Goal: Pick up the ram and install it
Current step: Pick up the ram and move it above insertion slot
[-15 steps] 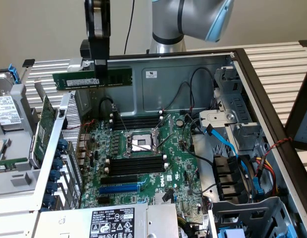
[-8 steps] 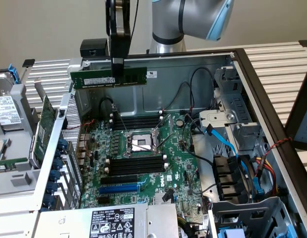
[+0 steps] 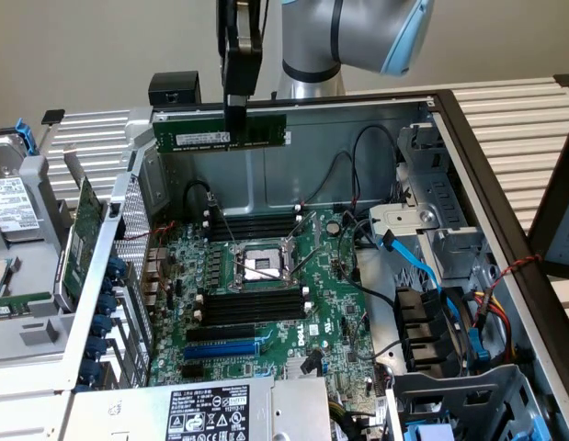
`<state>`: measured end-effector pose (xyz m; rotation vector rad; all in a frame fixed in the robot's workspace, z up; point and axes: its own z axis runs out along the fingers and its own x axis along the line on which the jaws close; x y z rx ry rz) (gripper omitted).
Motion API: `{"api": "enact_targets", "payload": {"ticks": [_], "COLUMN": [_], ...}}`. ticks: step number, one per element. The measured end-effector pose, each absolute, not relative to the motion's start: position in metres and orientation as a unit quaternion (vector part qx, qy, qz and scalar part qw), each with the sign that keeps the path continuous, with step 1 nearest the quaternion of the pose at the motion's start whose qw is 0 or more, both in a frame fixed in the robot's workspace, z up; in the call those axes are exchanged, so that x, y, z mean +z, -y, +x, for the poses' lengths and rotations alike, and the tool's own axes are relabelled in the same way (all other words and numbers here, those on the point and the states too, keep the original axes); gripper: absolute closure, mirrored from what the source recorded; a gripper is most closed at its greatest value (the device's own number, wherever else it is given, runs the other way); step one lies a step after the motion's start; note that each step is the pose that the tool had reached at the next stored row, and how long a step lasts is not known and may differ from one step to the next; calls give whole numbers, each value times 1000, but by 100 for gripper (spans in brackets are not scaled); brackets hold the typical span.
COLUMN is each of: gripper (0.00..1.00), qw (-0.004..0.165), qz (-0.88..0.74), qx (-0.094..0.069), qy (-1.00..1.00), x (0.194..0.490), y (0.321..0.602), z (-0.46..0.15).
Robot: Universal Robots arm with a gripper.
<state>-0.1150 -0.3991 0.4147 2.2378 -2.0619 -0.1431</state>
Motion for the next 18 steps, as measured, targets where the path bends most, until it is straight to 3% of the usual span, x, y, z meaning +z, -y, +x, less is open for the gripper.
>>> {"api": "enact_targets", "payload": {"ticks": [18], "gripper": [87], "qw": [38], "qz": [711], "qx": [-40], "qy": [701], "x": [396], "y": [394], "z": [-113]}}
